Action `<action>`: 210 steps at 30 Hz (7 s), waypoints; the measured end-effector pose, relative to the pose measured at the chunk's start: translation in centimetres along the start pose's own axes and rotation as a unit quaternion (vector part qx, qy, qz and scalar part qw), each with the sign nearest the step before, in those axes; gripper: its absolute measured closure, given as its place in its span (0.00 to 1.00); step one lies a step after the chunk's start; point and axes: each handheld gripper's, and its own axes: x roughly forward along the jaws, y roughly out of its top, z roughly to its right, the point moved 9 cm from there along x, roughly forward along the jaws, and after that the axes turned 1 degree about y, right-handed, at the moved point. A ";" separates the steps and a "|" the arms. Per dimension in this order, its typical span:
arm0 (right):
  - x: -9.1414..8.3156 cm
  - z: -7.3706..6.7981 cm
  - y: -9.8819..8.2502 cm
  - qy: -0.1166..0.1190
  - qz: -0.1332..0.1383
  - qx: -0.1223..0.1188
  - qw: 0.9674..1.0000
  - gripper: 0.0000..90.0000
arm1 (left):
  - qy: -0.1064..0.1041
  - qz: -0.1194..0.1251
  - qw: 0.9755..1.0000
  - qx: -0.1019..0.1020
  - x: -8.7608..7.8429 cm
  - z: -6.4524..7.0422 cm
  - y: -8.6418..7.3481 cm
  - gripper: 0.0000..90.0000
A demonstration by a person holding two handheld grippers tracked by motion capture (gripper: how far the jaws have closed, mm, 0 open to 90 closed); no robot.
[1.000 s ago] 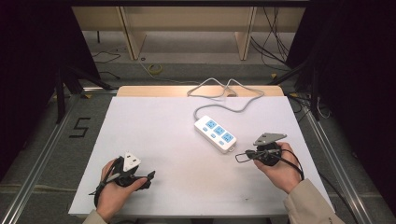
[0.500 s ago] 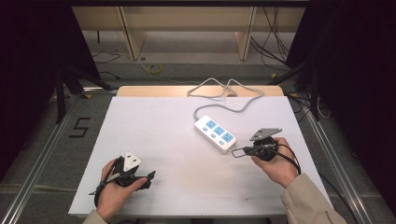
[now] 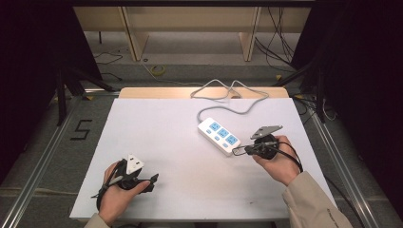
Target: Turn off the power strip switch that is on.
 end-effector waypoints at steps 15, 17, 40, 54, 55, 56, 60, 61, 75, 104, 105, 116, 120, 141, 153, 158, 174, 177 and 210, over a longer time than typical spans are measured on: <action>0.4 0.1 0.6 0.003 -0.010 0.000 1.000 1.00 | 0.000 -0.001 1.000 0.002 0.0 0.0 0.0 0.19; 0.5 0.1 0.7 0.003 -0.011 0.000 1.000 1.00 | 0.000 0.000 1.000 0.002 0.0 0.0 0.0 0.19; 0.8 0.3 2.0 0.007 -0.022 -0.005 1.000 1.00 | 0.000 0.000 1.000 0.002 0.1 0.1 0.1 0.19; 1.0 0.4 2.8 0.006 -0.028 -0.008 1.000 1.00 | 0.000 0.001 1.000 0.001 0.1 0.1 0.1 0.19; 1.1 0.4 2.9 0.007 -0.028 -0.009 1.000 1.00 | 0.000 0.002 1.000 0.001 0.1 0.1 0.1 0.19; 1.1 0.4 3.0 0.007 -0.027 -0.010 1.000 1.00 | 0.000 0.002 1.000 0.002 0.1 0.1 0.1 0.19; 1.2 0.5 3.3 0.007 -0.030 -0.011 0.999 1.00 | 0.000 0.002 1.000 0.002 0.1 0.1 0.1 0.20; 1.2 0.5 3.3 0.007 -0.030 -0.012 0.999 1.00 | 0.000 0.002 1.000 0.002 0.1 0.1 0.1 0.20; 1.5 0.7 4.2 0.009 -0.040 -0.014 0.999 1.00 | -0.001 0.001 1.000 0.002 0.1 0.1 0.1 0.20; 2.5 0.7 5.2 0.014 -0.057 -0.011 0.998 1.00 | -0.001 0.000 1.000 0.003 0.1 0.1 0.1 0.20; 2.6 0.7 5.2 0.014 -0.057 -0.011 0.998 1.00 | -0.002 0.000 1.000 0.003 0.2 0.2 0.1 0.20; 3.0 0.6 5.6 0.016 -0.067 -0.010 0.998 1.00 | -0.002 0.001 1.000 0.004 0.2 0.2 0.2 0.20; 3.2 0.6 5.7 0.017 -0.069 -0.012 0.997 1.00 | -0.002 0.001 1.000 0.005 0.2 0.2 0.2 0.20; 4.0 0.3 6.2 0.023 -0.084 -0.012 0.996 1.00 | -0.002 0.001 1.000 0.005 0.2 0.2 0.2 0.20; 4.5 0.2 6.7 0.024 -0.091 -0.012 0.995 1.00 | -0.001 0.002 1.000 0.004 0.1 0.2 0.2 0.20; 4.6 0.2 6.8 0.024 -0.095 -0.012 0.995 1.00 | -0.002 0.002 1.000 0.004 0.2 0.2 0.2 0.20; 5.4 0.0 7.1 0.028 -0.105 -0.012 0.994 1.00 | -0.002 0.002 1.000 0.004 0.2 0.2 0.2 0.20; 5.6 0.0 7.1 0.028 -0.109 -0.012 0.994 1.00 | -0.002 0.002 1.000 0.004 0.2 0.2 0.2 0.20; 7.3 -0.4 6.7 0.037 -0.143 -0.010 0.989 1.00 | -0.003 0.002 1.000 0.004 0.2 0.2 0.2 0.21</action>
